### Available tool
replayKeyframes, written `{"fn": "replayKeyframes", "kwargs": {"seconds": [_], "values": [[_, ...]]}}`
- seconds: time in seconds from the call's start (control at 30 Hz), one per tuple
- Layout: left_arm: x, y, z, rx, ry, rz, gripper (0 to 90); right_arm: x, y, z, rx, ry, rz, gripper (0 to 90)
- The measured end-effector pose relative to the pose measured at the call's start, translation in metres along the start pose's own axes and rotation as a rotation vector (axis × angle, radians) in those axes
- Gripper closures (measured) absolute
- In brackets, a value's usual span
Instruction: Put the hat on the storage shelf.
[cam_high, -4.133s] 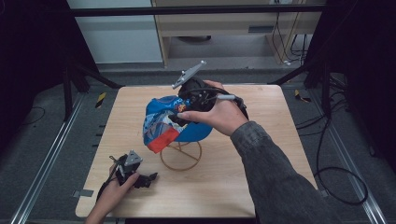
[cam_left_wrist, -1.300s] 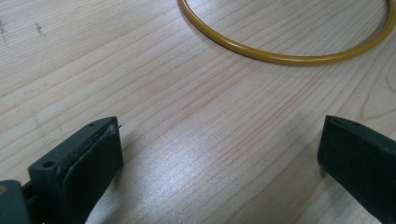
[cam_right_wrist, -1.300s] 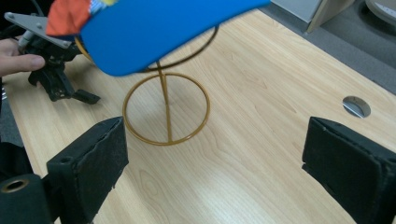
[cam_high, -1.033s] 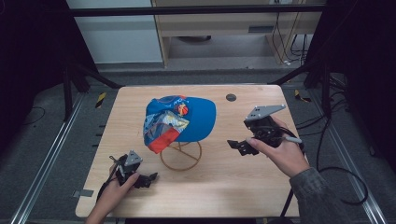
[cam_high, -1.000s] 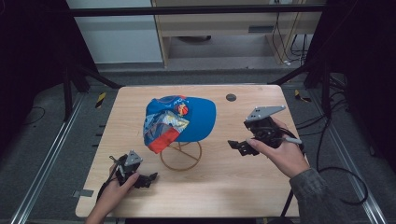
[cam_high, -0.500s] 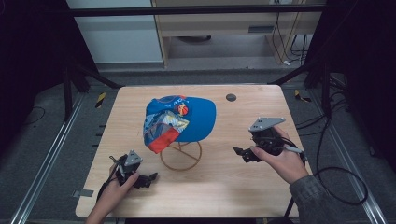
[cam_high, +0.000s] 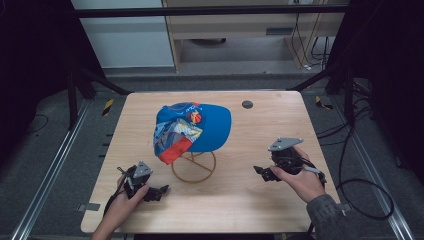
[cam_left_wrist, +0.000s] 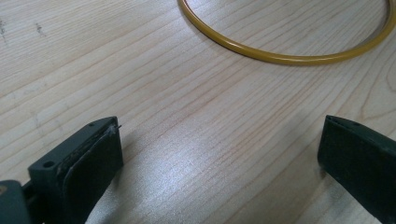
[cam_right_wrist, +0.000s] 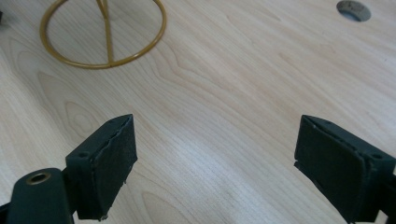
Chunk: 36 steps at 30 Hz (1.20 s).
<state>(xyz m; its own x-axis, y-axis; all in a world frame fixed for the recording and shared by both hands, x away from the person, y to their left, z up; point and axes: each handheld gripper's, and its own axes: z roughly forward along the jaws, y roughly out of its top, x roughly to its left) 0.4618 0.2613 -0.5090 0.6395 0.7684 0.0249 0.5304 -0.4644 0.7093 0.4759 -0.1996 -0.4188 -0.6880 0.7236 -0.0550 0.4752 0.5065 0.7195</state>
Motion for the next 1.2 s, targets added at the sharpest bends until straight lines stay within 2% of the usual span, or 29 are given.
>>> {"fn": "replayKeyframes", "kwargs": {"seconds": [0.27,0.47,0.53,0.73,0.9,0.97,1.03,1.2], "values": [[0.000,0.000,0.000,0.000,0.000,0.000,0.0,0.001,-0.015,0.025,0.038,-0.004,0.004,13.2],[0.000,0.000,0.000,0.000,0.000,0.000,0.0,0.001,-0.022,0.036,0.046,-0.001,0.026,13.2],[0.000,0.000,0.000,-0.001,-0.001,0.000,0.0,-0.001,-0.025,0.038,0.052,-0.017,0.026,13.1],[0.000,0.000,0.000,-0.002,-0.001,-0.001,0.0,-0.007,-0.042,0.048,0.056,-0.035,0.101,12.6],[0.000,0.000,0.000,0.000,-0.002,0.000,0.0,-0.004,-0.053,0.056,0.058,-0.047,0.120,11.5],[0.000,0.000,0.000,0.000,-0.002,0.000,0.0,-0.002,-0.056,0.058,0.057,-0.056,0.126,11.2],[0.000,0.000,0.000,0.000,0.000,0.000,0.0,0.004,-0.063,0.062,0.027,-0.068,0.154,9.3],[0.000,0.000,0.000,0.000,0.000,0.000,0.0,0.009,-0.067,0.064,-0.011,-0.104,0.164,6.3]]}}
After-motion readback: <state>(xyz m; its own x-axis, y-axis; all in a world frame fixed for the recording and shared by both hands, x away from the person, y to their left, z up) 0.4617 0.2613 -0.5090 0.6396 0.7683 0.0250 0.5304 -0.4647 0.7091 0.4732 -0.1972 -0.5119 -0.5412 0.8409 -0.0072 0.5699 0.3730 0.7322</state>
